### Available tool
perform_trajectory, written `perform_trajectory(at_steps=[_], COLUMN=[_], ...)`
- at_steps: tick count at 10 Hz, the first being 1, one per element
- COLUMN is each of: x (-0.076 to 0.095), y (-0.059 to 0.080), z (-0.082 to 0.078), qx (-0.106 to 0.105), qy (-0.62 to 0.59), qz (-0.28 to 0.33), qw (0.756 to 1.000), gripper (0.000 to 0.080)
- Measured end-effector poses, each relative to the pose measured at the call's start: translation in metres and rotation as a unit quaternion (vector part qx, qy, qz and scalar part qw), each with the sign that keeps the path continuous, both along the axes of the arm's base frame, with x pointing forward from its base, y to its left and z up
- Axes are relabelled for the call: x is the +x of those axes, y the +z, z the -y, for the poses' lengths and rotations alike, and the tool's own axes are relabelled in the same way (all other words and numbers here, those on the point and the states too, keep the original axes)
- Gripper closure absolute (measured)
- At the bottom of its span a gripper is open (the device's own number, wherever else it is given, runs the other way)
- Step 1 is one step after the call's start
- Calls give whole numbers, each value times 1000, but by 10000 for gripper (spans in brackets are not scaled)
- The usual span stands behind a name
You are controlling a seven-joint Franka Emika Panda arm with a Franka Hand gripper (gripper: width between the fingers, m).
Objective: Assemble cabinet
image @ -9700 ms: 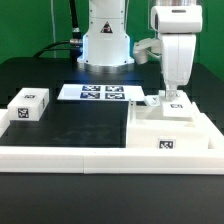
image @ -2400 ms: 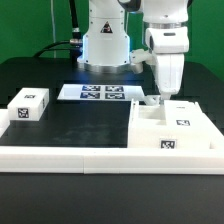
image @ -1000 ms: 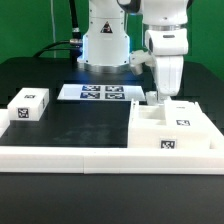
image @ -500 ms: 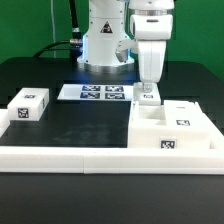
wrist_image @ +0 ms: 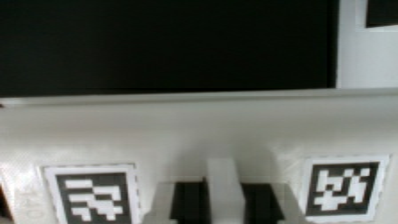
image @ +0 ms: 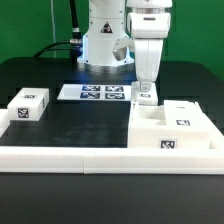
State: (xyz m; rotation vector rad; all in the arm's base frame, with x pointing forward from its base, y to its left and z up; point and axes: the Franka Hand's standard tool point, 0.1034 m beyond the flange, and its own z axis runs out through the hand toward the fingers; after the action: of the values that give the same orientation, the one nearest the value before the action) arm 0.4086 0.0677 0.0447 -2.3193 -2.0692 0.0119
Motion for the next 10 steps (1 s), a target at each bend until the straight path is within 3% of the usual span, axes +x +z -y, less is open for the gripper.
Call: perform_trajectory(at_steps=[2, 6, 10], x=[9, 7, 11], y=[1, 0, 10], z=[0, 1, -4], qx=[-1, -1, -1], qy=[-1, -1, 6], qz=[-2, -4, 11], qw=[1000, 1000, 1000], gripper=[729, 729, 729])
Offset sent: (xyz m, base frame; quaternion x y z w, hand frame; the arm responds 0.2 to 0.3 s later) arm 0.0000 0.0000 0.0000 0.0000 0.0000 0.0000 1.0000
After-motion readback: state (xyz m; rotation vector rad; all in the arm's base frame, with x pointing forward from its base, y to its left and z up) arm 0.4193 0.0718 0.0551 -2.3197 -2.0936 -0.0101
